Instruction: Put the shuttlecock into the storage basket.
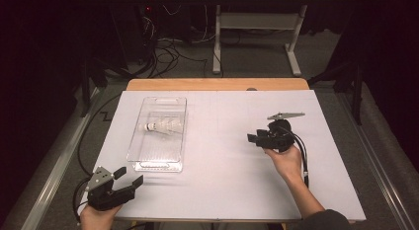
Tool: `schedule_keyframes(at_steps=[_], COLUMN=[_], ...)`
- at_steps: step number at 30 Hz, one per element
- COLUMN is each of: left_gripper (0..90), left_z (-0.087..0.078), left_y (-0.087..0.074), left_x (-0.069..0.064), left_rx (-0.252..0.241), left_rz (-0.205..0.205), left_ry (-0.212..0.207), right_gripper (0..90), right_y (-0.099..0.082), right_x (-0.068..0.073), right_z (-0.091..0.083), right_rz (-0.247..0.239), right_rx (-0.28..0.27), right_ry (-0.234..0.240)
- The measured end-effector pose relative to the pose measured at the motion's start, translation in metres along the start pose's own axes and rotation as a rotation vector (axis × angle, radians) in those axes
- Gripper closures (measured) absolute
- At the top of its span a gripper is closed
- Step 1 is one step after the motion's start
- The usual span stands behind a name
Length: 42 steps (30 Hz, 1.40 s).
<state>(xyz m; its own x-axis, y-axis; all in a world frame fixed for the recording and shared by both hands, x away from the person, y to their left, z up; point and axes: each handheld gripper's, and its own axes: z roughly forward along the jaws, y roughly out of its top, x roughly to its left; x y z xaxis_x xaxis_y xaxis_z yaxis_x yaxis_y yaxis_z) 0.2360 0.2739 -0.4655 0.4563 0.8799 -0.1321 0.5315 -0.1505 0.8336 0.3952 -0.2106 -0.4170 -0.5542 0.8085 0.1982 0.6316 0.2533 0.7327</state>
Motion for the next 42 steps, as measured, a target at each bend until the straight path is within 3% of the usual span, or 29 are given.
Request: schedule_keyframes(at_steps=[42], left_gripper=[29.2], left_z=[0.001], left_y=[0.001], left_x=[0.000], left_rx=[-0.006], left_rz=[-0.003], left_ry=[-0.006], right_gripper=[51.1], right_y=[-0.027], right_x=[-0.013], right_z=[-0.020], right_rz=[0.031], right_rx=[-0.010], right_ry=[-0.008])
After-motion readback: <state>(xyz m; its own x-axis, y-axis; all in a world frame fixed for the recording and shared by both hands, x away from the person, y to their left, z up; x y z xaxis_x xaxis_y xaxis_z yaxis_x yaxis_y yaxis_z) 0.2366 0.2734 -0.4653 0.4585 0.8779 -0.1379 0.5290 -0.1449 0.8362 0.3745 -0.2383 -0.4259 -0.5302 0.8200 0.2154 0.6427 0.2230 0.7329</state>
